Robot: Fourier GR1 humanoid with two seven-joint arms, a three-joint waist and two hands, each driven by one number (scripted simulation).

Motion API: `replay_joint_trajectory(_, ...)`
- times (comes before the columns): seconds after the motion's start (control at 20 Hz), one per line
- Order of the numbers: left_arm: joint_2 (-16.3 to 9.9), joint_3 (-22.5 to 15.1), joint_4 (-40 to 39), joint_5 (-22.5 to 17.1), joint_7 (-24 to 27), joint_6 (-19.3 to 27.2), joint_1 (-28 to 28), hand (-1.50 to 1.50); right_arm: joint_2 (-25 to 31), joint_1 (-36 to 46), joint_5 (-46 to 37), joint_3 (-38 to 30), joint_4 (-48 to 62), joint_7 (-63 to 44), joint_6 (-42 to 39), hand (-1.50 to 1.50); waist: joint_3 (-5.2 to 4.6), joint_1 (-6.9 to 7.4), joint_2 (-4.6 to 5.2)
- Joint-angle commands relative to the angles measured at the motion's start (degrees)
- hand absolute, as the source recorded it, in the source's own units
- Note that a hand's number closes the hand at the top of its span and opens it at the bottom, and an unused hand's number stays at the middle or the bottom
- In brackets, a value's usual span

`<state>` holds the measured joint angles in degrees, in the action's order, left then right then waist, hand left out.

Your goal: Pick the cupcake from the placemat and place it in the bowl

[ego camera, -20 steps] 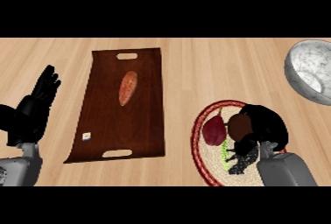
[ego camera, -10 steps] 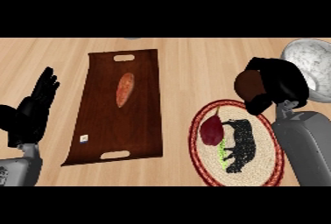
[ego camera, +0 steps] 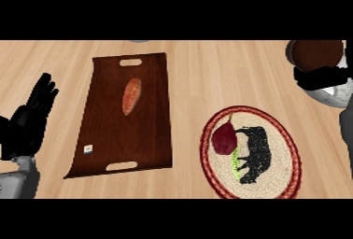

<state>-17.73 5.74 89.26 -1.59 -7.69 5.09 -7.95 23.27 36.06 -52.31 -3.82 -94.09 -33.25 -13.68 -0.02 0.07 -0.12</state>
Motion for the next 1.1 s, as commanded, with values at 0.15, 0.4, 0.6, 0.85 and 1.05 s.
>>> replay_joint_trajectory(0.15,2.49,-0.71,-3.61,2.01,3.42,0.15,-0.15,0.0,3.92,3.65,2.73,-8.38,10.67,6.44,4.11,1.5,0.02,0.21,0.24)
replay_joint_trajectory(0.4,2.34,-0.15,-0.57,0.8,1.96,-0.83,1.09,0.0,7.85,6.25,7.61,-14.92,25.16,17.39,8.2,1.5,0.05,0.9,0.41)
replay_joint_trajectory(0.6,1.97,-0.55,0.1,2.07,-1.15,-0.08,-1.93,0.0,10.13,11.22,7.19,-16.7,40.13,24.97,13.47,1.5,0.08,1.45,0.63)
replay_joint_trajectory(0.85,1.7,-0.35,3.59,0.84,-3.7,-1.41,-1.05,0.0,14.43,11.71,7.84,-19.74,53.36,35.11,17.97,1.5,0.12,1.71,0.66)
replay_joint_trajectory(1.05,0.5,0.92,-0.49,0.44,-1.75,-3.05,-3.77,0.0,14.37,16.93,6.3,-20.0,64.9,39.22,23.84,1.5,0.14,2.45,1.14)
